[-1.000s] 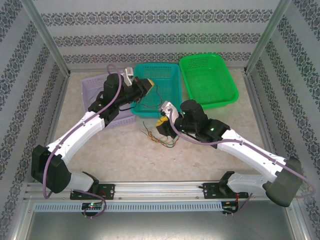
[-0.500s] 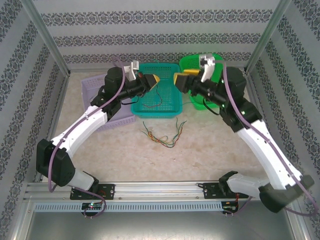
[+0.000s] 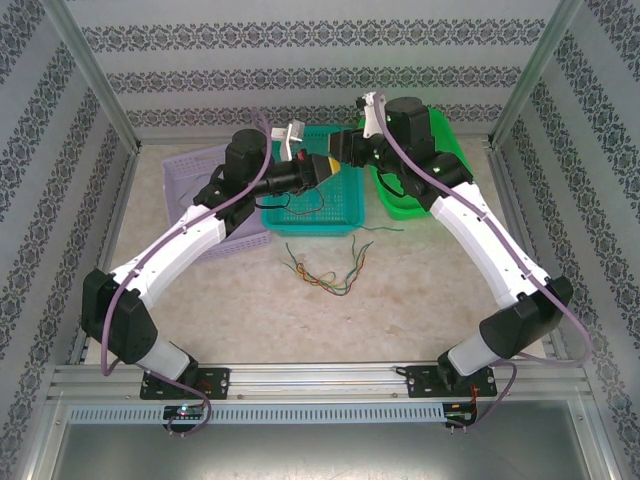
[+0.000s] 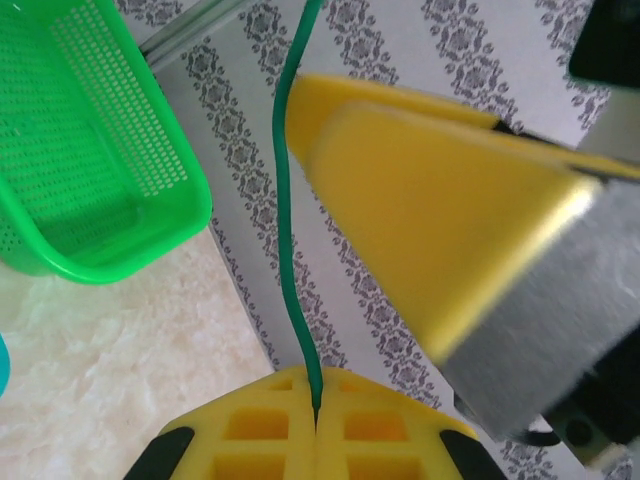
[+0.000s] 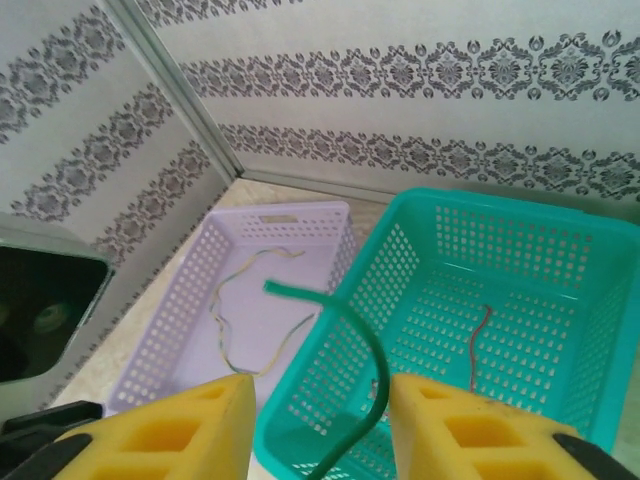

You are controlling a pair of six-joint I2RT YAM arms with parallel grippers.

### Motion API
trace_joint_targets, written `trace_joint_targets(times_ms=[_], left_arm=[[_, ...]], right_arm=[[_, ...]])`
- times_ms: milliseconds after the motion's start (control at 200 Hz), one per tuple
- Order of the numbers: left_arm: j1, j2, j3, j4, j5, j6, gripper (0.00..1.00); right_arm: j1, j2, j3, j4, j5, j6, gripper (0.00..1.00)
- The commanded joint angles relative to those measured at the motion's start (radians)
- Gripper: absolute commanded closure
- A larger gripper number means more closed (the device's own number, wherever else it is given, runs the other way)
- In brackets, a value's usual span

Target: Untangle the cables

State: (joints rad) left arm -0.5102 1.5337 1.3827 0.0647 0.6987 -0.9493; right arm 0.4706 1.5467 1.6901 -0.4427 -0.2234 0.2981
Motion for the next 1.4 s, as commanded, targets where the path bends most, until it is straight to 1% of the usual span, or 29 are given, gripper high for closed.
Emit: trace_joint_targets(times_ms=[0,55,130,235,385,460,545,659,759,764,834,894,934,984,1039,1124,1254,1299,1394], left_arm=[[-0.025,0.009,0.036,-0.031,0.029,0.052,1.00],[-0.034,0.012,0.037,-0.033,0.030,0.053,1.00],[-0.049,0.015,0.036,-0.039,0.029,0.059,1.00],[-0.068,0.014,0.030,-0.049,0.020,0.065,1.00],[-0.082,0.014,0.024,-0.068,0.004,0.073,1.00],[-0.083,0.014,0.026,-0.076,-0.004,0.078,1.00],[-0.083,0.015,0.036,-0.087,-0.007,0.088,1.00],[-0.086,0.021,0.046,-0.105,-0.004,0.097,1.00],[-0.090,0.032,0.058,-0.128,0.002,0.104,1.00],[-0.091,0.033,0.060,-0.129,0.002,0.104,1.00],[-0.093,0.041,0.068,-0.142,0.004,0.109,1.00],[-0.094,0.045,0.081,-0.157,0.005,0.116,1.00],[-0.094,0.049,0.093,-0.173,0.005,0.126,1.00],[-0.094,0.053,0.108,-0.197,0.005,0.139,1.00],[-0.093,0.055,0.116,-0.213,0.005,0.149,1.00],[-0.094,0.054,0.117,-0.220,0.009,0.151,1.00],[-0.095,0.057,0.116,-0.221,0.017,0.150,1.00],[-0.095,0.056,0.116,-0.221,0.018,0.150,1.00],[-0.094,0.057,0.118,-0.220,0.018,0.149,1.00]], right_arm=[[-0.016,0.022,0.042,-0.010,0.016,0.012,0.79],[-0.028,0.027,0.043,0.004,0.021,0.041,0.91],[-0.058,0.035,0.046,0.019,0.016,0.100,1.00],[-0.110,0.038,0.049,0.046,-0.017,0.195,1.00],[-0.157,0.032,0.055,0.065,-0.055,0.304,1.00],[-0.163,0.027,0.060,0.062,-0.079,0.286,1.00],[-0.156,0.006,0.032,0.042,-0.061,0.244,1.00],[-0.183,-0.036,-0.056,0.090,-0.087,0.327,1.00],[-0.200,-0.039,-0.062,0.116,-0.147,0.384,1.00],[-0.200,-0.038,-0.060,0.116,-0.151,0.384,0.99],[-0.192,-0.031,-0.023,0.085,-0.175,0.324,0.74],[-0.173,-0.034,0.004,0.027,-0.156,0.218,0.59],[-0.153,-0.042,0.011,-0.013,-0.124,0.130,0.52],[-0.113,-0.053,0.017,-0.067,-0.050,0.000,0.45],[-0.073,-0.062,0.013,-0.111,0.032,-0.114,0.40],[-0.046,-0.048,0.021,-0.167,0.106,-0.204,0.39],[-0.031,-0.020,0.048,-0.220,0.178,-0.236,0.41],[-0.030,-0.013,0.051,-0.222,0.186,-0.233,0.45],[-0.031,0.001,0.061,-0.221,0.181,-0.212,0.62]])
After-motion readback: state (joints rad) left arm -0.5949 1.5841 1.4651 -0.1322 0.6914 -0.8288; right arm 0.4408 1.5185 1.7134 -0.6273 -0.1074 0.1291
